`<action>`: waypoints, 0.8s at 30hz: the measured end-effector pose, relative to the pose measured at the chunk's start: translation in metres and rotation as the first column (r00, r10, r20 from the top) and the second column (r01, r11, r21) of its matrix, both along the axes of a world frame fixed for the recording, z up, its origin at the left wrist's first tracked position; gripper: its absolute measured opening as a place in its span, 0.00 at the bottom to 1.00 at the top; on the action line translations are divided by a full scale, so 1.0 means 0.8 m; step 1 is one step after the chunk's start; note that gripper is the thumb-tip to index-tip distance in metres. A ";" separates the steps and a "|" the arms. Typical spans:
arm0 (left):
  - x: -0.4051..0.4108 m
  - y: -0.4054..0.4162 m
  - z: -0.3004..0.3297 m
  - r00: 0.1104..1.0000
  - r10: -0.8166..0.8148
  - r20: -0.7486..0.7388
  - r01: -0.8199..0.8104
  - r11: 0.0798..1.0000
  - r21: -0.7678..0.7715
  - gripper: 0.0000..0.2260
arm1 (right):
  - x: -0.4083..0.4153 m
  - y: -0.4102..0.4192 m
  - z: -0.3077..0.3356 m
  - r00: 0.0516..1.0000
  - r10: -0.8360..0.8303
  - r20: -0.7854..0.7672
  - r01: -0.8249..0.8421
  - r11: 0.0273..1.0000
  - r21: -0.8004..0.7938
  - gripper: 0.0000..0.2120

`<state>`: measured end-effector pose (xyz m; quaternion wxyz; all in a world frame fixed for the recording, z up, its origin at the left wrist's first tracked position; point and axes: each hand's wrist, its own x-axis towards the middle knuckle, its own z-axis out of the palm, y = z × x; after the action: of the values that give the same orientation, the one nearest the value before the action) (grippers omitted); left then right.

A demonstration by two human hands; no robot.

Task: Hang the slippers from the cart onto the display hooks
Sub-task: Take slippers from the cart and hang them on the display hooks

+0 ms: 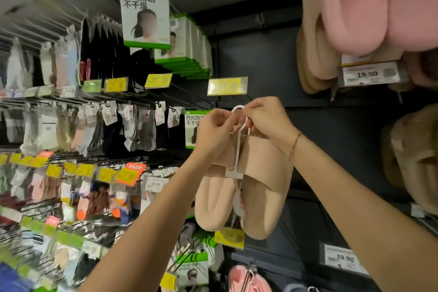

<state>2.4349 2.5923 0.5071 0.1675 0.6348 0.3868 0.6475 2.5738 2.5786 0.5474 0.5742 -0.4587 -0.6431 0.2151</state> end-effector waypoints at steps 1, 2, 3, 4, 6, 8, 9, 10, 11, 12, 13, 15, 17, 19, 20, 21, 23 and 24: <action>0.002 0.010 0.005 1.000 0.031 0.005 -0.031 1.000 0.006 0.12 | -0.001 0.005 0.003 0.999 0.026 -0.027 -0.025 1.000 0.014 0.10; 0.003 0.020 0.009 0.999 0.049 0.001 -0.049 0.999 0.003 0.12 | 0.000 0.009 0.007 0.997 0.057 -0.060 -0.056 0.998 0.022 0.09; 0.005 0.029 0.015 0.998 0.065 -0.024 -0.065 0.998 0.004 0.09 | 0.000 0.014 0.010 0.992 0.085 -0.093 -0.083 0.996 0.026 0.08; 0.006 0.038 0.020 0.994 0.088 -0.062 -0.088 0.996 0.010 0.07 | 0.001 0.019 0.014 0.987 0.107 -0.121 -0.104 0.994 0.027 0.07; 0.010 0.052 0.028 0.982 0.148 -0.120 -0.145 0.989 0.029 0.10 | 0.003 0.027 0.020 0.975 0.139 -0.176 -0.134 0.990 0.037 0.07; 0.015 0.061 0.033 0.984 0.157 -0.079 -0.153 0.987 0.055 0.10 | 0.003 0.038 0.026 0.966 0.161 -0.202 -0.151 0.987 0.062 0.08; 0.017 0.067 0.034 0.986 0.158 -0.049 -0.154 0.986 0.065 0.10 | 0.002 0.044 0.028 0.969 0.158 -0.191 -0.147 0.987 0.071 0.08; 0.018 0.072 0.034 0.988 0.154 -0.025 -0.152 0.985 0.076 0.10 | 0.001 0.051 0.030 0.974 0.149 -0.171 -0.138 0.987 0.079 0.08; 0.019 0.077 0.033 0.989 0.149 -0.009 -0.147 0.986 0.084 0.10 | 0.001 0.058 0.031 0.978 0.139 -0.155 -0.127 0.988 0.085 0.07; 0.020 0.082 0.033 0.991 0.133 0.000 -0.133 0.987 0.088 0.10 | 0.002 0.065 0.031 0.981 0.127 -0.146 -0.115 0.990 0.085 0.06; 0.024 0.084 0.032 0.993 0.115 0.011 -0.116 0.990 0.081 0.09 | 0.004 0.071 0.030 0.982 0.119 -0.145 -0.109 0.991 0.078 0.06; 0.031 0.089 0.030 0.993 0.105 0.049 -0.108 0.992 0.062 0.07 | 0.009 0.079 0.025 0.984 0.117 -0.131 -0.109 0.992 0.067 0.07; 0.037 0.094 0.026 0.988 0.128 0.087 -0.136 0.987 0.090 0.05 | 0.014 0.086 0.019 0.990 0.104 -0.090 -0.093 0.988 0.124 0.06; 0.038 0.096 0.021 0.984 0.141 0.109 -0.158 0.972 0.171 0.06 | 0.016 0.091 0.016 0.991 0.118 -0.069 -0.101 0.972 0.214 0.06; 0.037 0.096 0.018 0.984 0.124 0.129 -0.149 0.967 0.205 0.07 | 0.015 0.091 0.016 0.990 0.129 -0.060 -0.111 0.962 0.249 0.06; 0.036 0.096 0.016 0.984 0.103 0.148 -0.136 0.964 0.228 0.07 | 0.013 0.093 0.017 0.991 0.131 -0.042 -0.114 0.954 0.277 0.05; 0.032 0.094 0.011 0.984 0.076 0.158 -0.119 0.952 0.281 0.08 | 0.006 0.093 0.018 0.994 0.112 -0.001 -0.106 0.944 0.312 0.05; 0.031 0.093 0.009 0.985 0.069 0.161 -0.116 0.945 0.305 0.09 | 0.002 0.093 0.018 0.994 0.111 0.007 -0.107 0.941 0.321 0.05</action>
<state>2.4594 2.6670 0.5143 0.0622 0.5848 0.2951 0.7530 2.5755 2.6530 0.5617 0.6319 -0.3217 -0.6907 0.1418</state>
